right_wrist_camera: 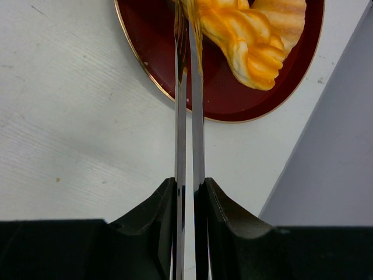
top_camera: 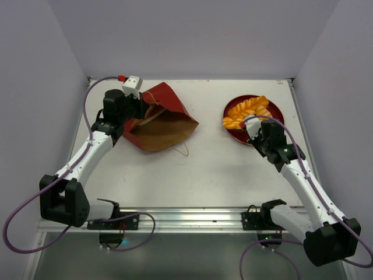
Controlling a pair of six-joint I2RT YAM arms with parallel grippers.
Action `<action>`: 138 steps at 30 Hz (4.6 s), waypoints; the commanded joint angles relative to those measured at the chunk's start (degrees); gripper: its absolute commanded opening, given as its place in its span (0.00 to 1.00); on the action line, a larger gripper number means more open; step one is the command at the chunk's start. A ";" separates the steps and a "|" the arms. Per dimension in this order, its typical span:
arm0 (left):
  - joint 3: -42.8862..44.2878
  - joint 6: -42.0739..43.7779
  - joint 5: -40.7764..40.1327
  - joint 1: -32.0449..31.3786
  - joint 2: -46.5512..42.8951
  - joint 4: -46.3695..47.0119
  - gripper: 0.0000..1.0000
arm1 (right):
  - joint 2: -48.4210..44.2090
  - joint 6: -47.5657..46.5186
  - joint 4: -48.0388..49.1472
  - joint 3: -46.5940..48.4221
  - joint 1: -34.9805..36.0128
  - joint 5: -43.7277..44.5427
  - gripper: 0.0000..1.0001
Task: Take the fake bread out of the paper bag
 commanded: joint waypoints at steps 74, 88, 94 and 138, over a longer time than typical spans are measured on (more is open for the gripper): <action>-0.41 3.57 6.17 -0.03 -0.27 -0.59 0.00 | 8.32 -12.88 -6.46 19.00 26.01 -18.97 0.31; -1.28 4.54 5.82 -0.29 -2.82 -1.83 0.00 | 32.51 -20.60 25.55 24.72 45.19 12.18 0.31; -1.99 4.63 5.73 -0.29 -4.04 -1.83 0.00 | 40.32 -26.32 35.05 26.74 46.77 14.92 0.34; -2.78 4.63 6.26 -0.29 -5.72 -1.47 0.00 | 54.31 -30.63 34.00 35.97 47.04 18.26 0.44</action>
